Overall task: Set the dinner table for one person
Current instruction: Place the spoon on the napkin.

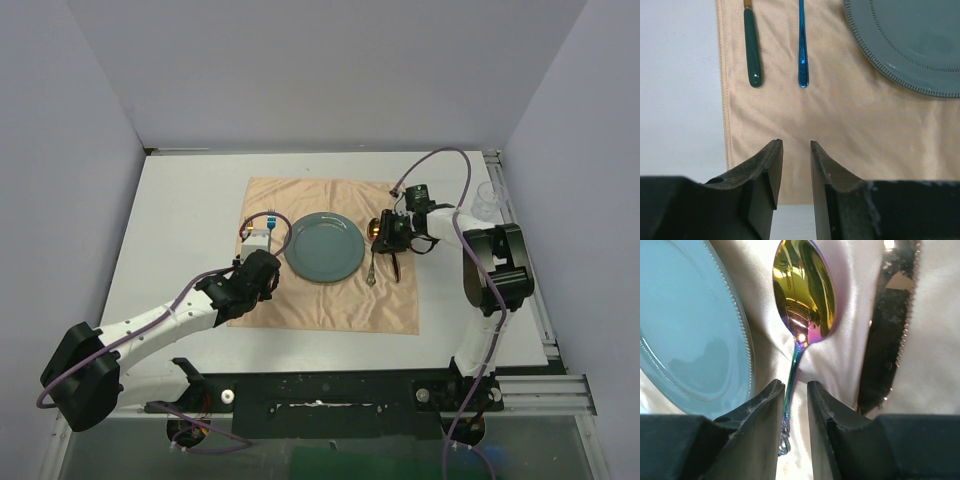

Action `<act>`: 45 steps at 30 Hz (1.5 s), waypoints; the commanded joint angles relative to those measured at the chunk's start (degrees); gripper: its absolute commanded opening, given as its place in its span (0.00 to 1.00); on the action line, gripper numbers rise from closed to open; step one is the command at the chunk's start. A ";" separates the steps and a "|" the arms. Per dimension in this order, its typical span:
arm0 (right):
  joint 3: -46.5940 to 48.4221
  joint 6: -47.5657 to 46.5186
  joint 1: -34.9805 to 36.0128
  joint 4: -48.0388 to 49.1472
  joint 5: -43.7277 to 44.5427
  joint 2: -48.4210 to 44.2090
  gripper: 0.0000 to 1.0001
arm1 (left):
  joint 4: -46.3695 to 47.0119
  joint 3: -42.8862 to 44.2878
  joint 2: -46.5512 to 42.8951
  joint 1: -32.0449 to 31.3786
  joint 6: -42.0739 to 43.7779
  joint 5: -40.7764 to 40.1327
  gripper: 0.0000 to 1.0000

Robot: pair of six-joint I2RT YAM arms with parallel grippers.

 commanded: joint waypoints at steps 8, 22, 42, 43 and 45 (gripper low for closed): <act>5.80 -2.36 0.07 -5.91 6.47 -8.13 0.29 | 1.64 1.49 -1.68 -0.54 -0.57 1.05 0.26; 13.95 0.45 17.47 -16.02 34.91 -10.07 0.19 | 4.38 2.56 -7.66 -1.27 -1.20 0.47 0.26; 10.39 8.41 20.88 -28.12 58.41 -6.32 0.15 | 2.55 7.62 -17.87 -1.31 -3.45 1.29 0.26; 9.65 8.89 20.85 -28.36 58.64 -6.53 0.15 | 2.09 7.87 -18.00 -1.32 -3.51 0.81 0.27; 7.88 9.89 20.82 -28.22 58.77 -7.18 0.15 | 0.95 8.72 -18.00 -1.33 -3.02 -0.41 0.27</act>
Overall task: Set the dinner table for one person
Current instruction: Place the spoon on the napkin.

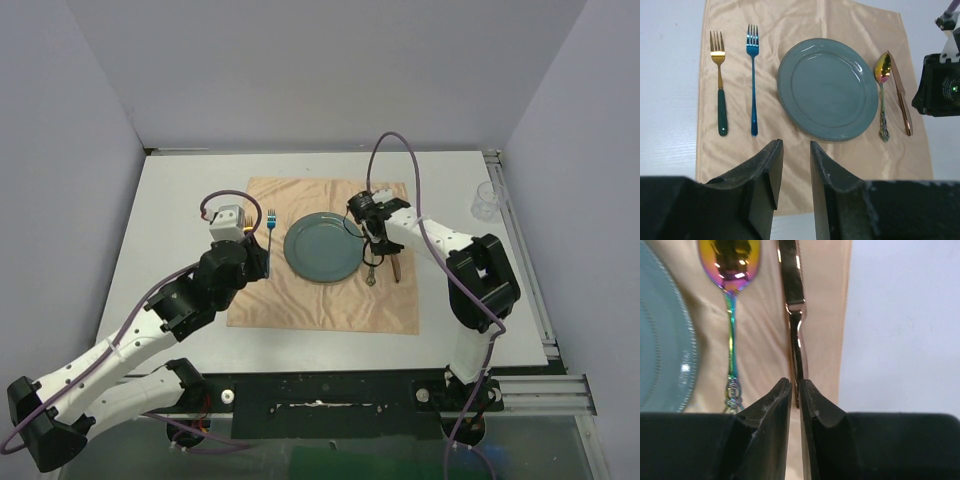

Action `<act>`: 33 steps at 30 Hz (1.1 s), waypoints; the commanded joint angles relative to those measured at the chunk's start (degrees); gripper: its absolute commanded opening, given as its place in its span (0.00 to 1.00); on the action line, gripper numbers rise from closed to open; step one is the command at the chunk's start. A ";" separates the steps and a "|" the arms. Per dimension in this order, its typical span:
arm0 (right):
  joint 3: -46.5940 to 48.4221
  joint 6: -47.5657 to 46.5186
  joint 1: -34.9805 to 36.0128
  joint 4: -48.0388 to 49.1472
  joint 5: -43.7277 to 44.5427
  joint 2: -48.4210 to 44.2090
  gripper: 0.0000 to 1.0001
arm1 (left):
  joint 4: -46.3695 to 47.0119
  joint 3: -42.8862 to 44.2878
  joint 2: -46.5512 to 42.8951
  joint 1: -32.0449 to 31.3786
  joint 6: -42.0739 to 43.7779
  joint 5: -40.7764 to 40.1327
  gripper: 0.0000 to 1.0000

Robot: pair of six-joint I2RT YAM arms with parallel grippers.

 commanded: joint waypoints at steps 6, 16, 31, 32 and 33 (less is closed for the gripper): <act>-6.48 5.40 -0.75 -0.68 6.16 -4.54 0.15 | -2.11 3.57 -0.85 -0.26 1.07 -6.23 0.27; -12.19 2.29 -9.49 11.21 3.06 -6.04 0.17 | -3.65 5.14 2.50 -0.12 0.14 -15.08 0.27; 10.22 -8.95 -25.87 21.63 -16.99 6.28 0.21 | -2.77 4.35 3.21 -0.17 -3.17 -12.72 0.27; 12.04 -8.92 -26.36 21.66 -18.59 8.06 0.22 | -3.16 4.42 2.96 -0.17 -3.35 -12.72 0.27; 13.80 -8.78 -26.80 21.65 -20.49 9.60 0.22 | -3.67 4.51 2.71 -0.12 -3.67 -12.74 0.27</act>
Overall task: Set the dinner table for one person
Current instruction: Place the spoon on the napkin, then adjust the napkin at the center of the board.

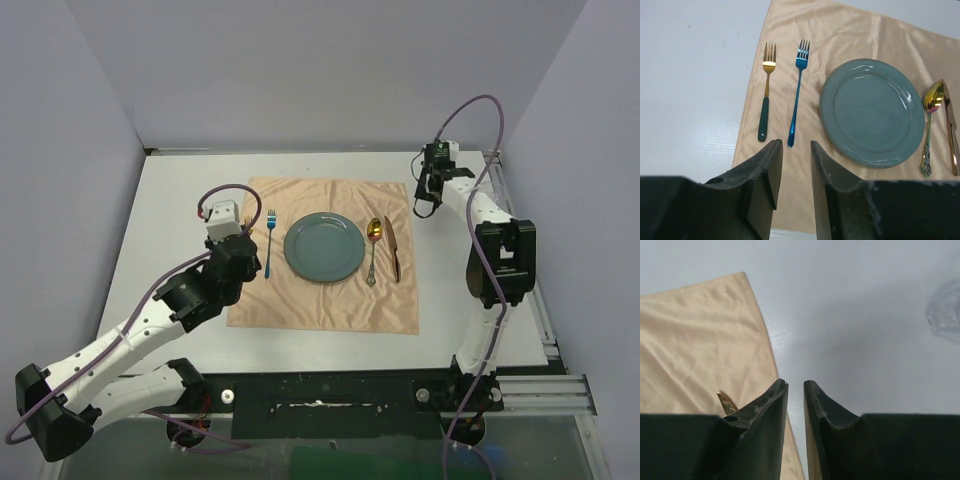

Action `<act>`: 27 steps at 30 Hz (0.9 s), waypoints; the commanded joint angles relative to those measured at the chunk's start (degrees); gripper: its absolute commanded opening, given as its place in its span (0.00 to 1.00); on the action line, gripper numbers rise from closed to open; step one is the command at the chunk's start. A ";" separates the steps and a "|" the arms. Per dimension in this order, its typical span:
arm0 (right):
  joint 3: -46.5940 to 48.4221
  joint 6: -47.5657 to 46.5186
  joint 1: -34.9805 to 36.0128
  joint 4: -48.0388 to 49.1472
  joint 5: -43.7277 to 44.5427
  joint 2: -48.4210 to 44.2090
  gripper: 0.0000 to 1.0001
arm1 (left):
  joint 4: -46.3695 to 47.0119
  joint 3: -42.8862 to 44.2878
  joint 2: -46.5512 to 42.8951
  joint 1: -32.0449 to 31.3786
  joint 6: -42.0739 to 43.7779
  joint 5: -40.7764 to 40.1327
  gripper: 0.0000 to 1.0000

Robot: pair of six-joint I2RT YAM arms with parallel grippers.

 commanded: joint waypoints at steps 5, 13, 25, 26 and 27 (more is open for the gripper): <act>12.50 -0.48 -2.78 2.09 -13.44 12.48 0.22 | -2.13 1.85 -4.06 -0.20 -2.58 -0.56 0.27; 15.32 1.95 -3.63 3.87 -18.45 15.91 0.21 | -4.73 1.54 -7.05 -0.20 -3.82 -2.03 0.27; 23.54 1.38 -3.51 3.26 -22.51 21.92 0.26 | -5.62 1.86 -7.04 -0.18 -4.67 -0.34 0.27; 23.98 1.22 -3.40 3.27 -22.73 22.43 0.26 | -5.77 1.81 -7.45 -0.21 -4.73 -0.33 0.27; 24.40 0.97 -3.26 3.35 -22.69 22.98 0.27 | -5.91 1.82 -7.88 -0.20 -4.85 -0.13 0.27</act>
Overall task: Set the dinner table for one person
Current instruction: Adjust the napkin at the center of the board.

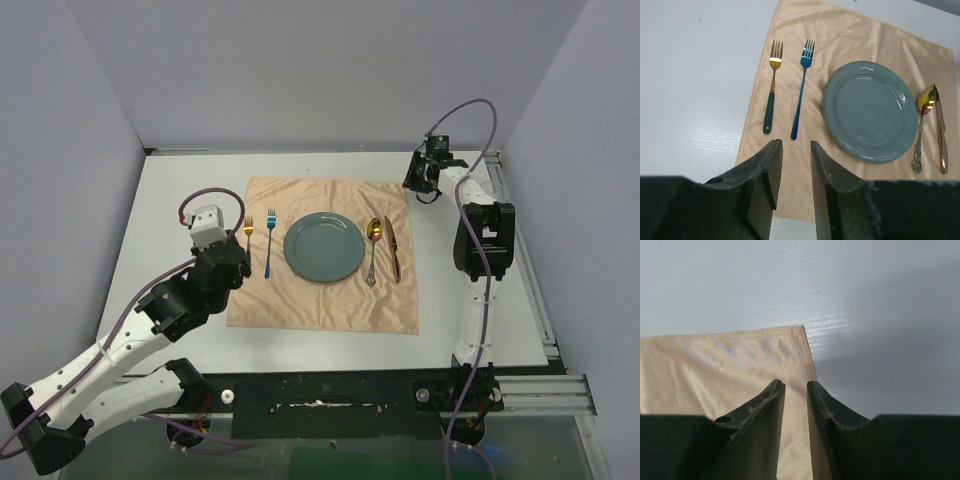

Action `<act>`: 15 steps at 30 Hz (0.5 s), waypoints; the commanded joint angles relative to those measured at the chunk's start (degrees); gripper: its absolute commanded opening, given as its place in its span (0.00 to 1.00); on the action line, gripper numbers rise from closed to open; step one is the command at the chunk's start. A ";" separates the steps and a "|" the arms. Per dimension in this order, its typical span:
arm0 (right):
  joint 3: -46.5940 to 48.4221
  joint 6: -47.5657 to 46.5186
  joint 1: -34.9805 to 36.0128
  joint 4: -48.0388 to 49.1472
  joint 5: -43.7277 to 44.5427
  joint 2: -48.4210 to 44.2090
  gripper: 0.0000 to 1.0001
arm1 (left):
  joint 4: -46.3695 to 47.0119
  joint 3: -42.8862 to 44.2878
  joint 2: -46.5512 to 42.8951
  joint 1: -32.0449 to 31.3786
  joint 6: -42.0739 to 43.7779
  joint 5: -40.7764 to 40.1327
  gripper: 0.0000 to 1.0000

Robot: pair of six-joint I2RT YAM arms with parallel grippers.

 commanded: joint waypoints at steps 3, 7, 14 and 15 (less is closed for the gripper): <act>3.59 -1.50 0.95 1.40 -1.49 3.03 0.27 | -0.65 1.32 -3.30 -0.19 -1.36 0.92 0.27; 4.88 -2.63 1.41 0.97 -0.65 4.40 0.27 | -0.60 1.04 -5.58 -0.17 -1.45 1.26 0.27; 5.25 -2.87 1.62 1.41 -1.35 6.14 0.26 | -1.13 1.24 -6.80 -0.17 -1.38 0.83 0.28; 5.42 -2.83 1.58 1.39 -1.43 6.47 0.26 | -1.30 1.37 -6.74 -0.14 -1.42 0.91 0.28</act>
